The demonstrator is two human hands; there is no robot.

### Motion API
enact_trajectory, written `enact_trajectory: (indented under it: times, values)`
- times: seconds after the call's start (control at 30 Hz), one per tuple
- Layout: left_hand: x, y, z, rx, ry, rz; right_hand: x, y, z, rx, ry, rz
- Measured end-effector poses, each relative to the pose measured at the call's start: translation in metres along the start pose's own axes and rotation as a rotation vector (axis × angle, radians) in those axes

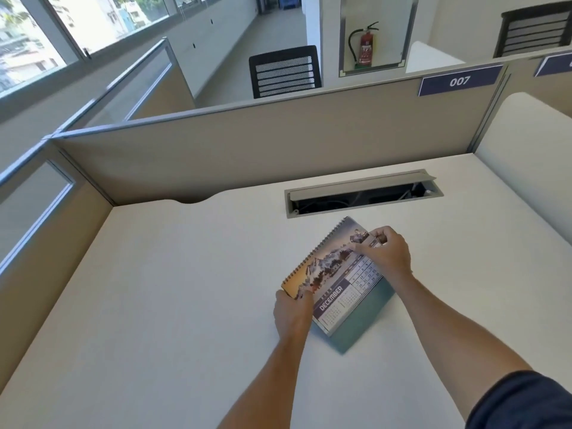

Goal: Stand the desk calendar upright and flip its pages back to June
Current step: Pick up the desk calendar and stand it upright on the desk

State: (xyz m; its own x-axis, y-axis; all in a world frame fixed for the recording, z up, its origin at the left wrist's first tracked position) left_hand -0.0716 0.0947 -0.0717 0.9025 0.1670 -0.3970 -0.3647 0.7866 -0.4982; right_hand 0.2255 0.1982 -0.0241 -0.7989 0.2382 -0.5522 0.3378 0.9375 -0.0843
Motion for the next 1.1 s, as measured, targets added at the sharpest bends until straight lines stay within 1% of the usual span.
enact_trajectory:
  times: [0.1,0.17,0.23,0.27,0.37,0.43,0.6,0.77,0.9,1.0,1.1]
  values:
    - [-0.035,0.004,0.031,0.174,0.179,0.132,0.002,-0.01,-0.029,-0.053,0.11,0.105]
    - [-0.058,0.008,0.05,0.246,0.211,0.21,0.008,-0.018,-0.054,-0.099,0.136,0.171]
    - [-0.081,0.014,0.067,0.298,0.201,0.264,0.016,-0.023,-0.078,-0.101,0.127,0.22]
    - [-0.092,0.018,0.076,0.323,0.199,0.286,0.023,-0.024,-0.087,-0.083,0.142,0.216]
    - [-0.129,0.035,0.103,0.396,0.227,0.348,0.056,-0.02,-0.11,-0.021,0.371,0.079]
    - [-0.149,0.051,0.117,0.422,0.242,0.363,0.073,-0.015,-0.125,0.005,0.412,0.026]
    - [-0.181,0.087,0.138,0.424,0.212,0.353,0.106,0.003,-0.155,0.036,0.343,-0.045]
    - [-0.185,0.123,0.142,0.411,0.118,0.267,0.124,0.026,-0.167,0.028,0.29,-0.047]
    - [-0.19,0.15,0.139,0.392,0.078,0.249,0.137,0.046,-0.171,0.005,0.239,-0.089]
    - [-0.19,0.171,0.135,0.337,-0.014,0.189,0.143,0.06,-0.175,-0.009,0.22,-0.139]
    - [-0.187,0.185,0.132,0.23,-0.165,0.123,0.145,0.071,-0.177,0.035,0.24,-0.195]
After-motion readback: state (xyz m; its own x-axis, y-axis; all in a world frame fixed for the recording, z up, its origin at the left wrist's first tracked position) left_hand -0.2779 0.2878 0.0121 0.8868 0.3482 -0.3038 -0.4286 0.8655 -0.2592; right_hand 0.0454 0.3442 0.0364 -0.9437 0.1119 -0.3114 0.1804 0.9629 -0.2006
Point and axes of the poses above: each hand's wrist, its own y-axis towards the middle knuckle, its own x-axis out of the palm, z = x × y, the point moved 10 cm from there along y, towards the middle knuckle, and after that the axes turned 3 degrees about -z, right-handed, at the moved point
